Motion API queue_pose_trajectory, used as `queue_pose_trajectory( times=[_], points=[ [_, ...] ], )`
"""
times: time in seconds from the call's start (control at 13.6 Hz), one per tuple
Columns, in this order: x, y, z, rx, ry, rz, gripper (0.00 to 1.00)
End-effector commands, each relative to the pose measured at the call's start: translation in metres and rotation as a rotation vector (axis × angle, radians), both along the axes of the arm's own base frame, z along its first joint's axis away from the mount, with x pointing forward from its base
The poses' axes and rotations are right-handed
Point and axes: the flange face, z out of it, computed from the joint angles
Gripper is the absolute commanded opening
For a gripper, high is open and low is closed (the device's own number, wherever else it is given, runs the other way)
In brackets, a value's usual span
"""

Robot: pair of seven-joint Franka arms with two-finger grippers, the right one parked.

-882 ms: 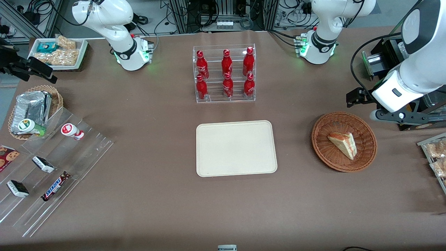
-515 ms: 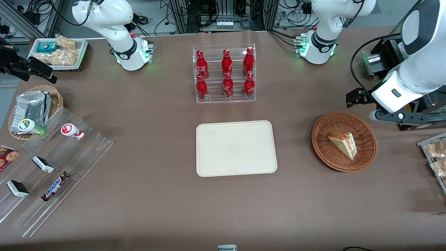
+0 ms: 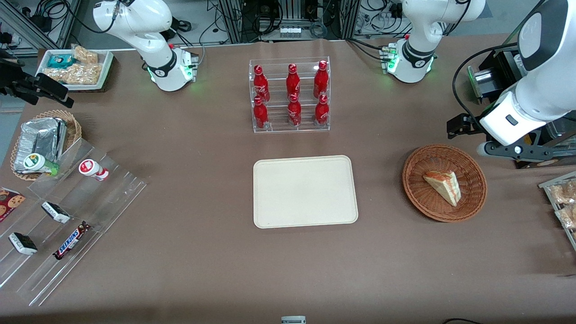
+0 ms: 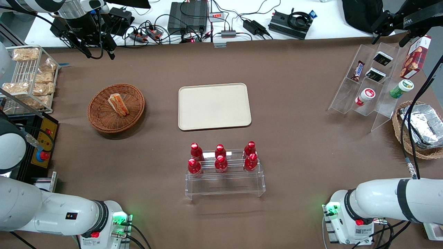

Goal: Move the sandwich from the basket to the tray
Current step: 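Move the left gripper from rest toward the wicker basket, then lower the open left gripper over the wrapped sandwich in the basket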

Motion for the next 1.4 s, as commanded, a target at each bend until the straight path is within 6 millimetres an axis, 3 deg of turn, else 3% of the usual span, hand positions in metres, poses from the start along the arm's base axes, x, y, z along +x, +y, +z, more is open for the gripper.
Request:
queue_pose_trajectory(
  times=[0.0, 0.29, 0.59, 1.1, 1.32],
  points=[
    [0.000, -0.002, 0.001, -0.001, 0.006, -0.005, 1.00],
    [-0.005, 0.005, -0.031, 0.024, 0.095, -0.001, 1.00],
    [-0.011, 0.042, -0.072, 0.072, 0.096, 0.052, 1.00],
    [-0.011, 0.082, -0.155, 0.065, 0.009, 0.125, 1.00],
    [-0.007, 0.098, -0.185, 0.066, -0.027, 0.275, 1.00]
  ],
)
